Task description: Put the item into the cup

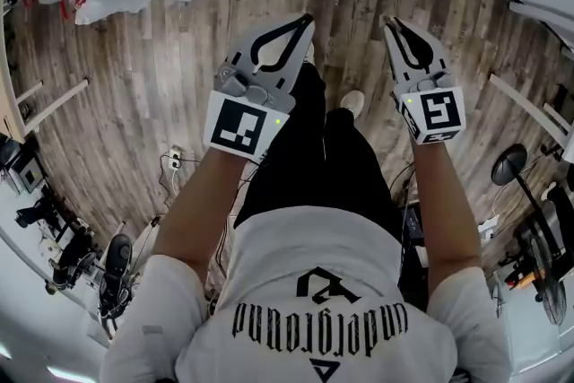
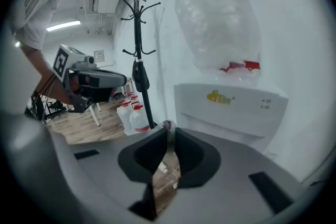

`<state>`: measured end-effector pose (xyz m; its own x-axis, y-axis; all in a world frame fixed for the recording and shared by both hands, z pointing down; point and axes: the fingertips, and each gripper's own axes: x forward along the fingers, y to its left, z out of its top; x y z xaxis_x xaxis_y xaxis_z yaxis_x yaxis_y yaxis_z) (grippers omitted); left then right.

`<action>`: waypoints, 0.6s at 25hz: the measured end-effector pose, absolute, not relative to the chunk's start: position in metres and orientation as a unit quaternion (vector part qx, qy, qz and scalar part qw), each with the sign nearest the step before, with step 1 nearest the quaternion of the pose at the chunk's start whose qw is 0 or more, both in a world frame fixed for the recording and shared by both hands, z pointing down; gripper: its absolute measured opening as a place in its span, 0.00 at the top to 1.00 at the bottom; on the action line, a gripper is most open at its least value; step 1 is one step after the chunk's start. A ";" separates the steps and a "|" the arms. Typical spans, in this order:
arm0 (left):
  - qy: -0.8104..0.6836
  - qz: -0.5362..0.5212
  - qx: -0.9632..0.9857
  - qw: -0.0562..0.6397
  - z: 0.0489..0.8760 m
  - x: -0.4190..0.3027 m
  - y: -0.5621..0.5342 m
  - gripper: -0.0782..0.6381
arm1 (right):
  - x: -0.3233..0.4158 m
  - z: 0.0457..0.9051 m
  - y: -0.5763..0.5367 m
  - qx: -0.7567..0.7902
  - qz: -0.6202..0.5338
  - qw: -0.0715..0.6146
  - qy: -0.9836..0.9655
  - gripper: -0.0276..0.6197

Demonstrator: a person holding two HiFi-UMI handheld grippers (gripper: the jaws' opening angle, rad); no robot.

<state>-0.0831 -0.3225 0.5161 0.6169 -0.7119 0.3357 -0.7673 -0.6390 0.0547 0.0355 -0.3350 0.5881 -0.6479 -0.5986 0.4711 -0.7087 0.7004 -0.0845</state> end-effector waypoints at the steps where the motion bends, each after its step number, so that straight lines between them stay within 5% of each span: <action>1: -0.413 0.143 0.894 0.101 0.532 -0.084 -0.327 0.88 | 0.034 0.605 -0.343 0.367 0.135 0.210 -0.896 0.88; 15: -0.415 0.140 0.890 0.122 0.692 -0.077 -0.375 0.88 | 0.019 0.784 -0.412 0.379 0.187 0.257 -0.869 0.88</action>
<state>-0.0771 -0.3751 0.6918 0.6159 -0.7051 0.3513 -0.7738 -0.6253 0.1015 0.0188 -0.4122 0.7844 -0.5806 -0.5634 0.5877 -0.7552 0.6424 -0.1303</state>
